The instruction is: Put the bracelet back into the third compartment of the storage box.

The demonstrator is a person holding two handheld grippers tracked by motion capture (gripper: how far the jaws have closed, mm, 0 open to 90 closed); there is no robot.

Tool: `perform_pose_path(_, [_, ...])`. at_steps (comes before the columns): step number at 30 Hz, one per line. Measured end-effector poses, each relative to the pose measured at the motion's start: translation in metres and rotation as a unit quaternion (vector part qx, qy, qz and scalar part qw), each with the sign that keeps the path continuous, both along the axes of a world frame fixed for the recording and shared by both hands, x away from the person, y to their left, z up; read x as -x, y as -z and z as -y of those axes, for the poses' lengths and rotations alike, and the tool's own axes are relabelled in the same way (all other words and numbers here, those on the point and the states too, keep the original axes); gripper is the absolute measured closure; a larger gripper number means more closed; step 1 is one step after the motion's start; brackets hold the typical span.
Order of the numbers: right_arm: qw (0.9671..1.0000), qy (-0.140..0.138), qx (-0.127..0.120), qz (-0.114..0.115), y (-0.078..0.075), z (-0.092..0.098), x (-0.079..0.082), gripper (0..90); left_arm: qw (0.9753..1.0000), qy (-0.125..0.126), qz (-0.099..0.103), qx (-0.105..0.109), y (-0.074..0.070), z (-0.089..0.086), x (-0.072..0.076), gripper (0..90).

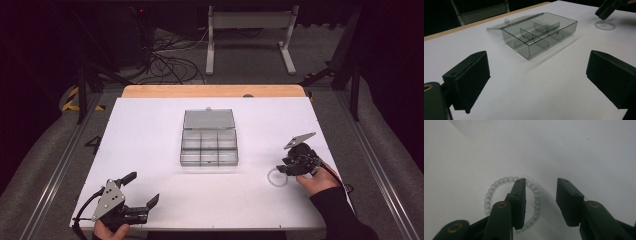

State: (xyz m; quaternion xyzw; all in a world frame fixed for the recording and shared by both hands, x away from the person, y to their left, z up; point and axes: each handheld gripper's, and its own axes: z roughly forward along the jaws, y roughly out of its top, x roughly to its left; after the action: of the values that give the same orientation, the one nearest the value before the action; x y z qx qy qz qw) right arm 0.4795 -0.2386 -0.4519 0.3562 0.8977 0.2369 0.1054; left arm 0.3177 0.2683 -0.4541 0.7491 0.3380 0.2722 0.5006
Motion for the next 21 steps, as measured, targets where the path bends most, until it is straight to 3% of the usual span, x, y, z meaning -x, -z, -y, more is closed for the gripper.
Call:
perform_pose_path(6, [0.9997,0.0,0.01,-0.024,0.0038,-0.0007,-0.0015,67.9,1.0,-0.001,0.0,0.0,0.0,0.0002,0.0002,5.7])
perform_pose_path(11, [0.9986,0.007,0.038,-0.037,0.0074,-0.0023,-0.0019,76.0,1.0,-0.001,-0.001,0.002,0.0002,0.0007,0.0002,5.7])
perform_pose_path(15, [0.9983,0.008,0.045,-0.037,0.0078,-0.0039,-0.0009,83.8,1.0,0.0,0.0,0.0,0.0001,0.0005,-0.0001,5.8])
perform_pose_path(21, [0.9982,0.012,0.046,-0.037,0.008,-0.0051,-0.0001,85.1,1.0,0.001,0.0,-0.001,0.0002,0.0004,-0.0003,5.9])
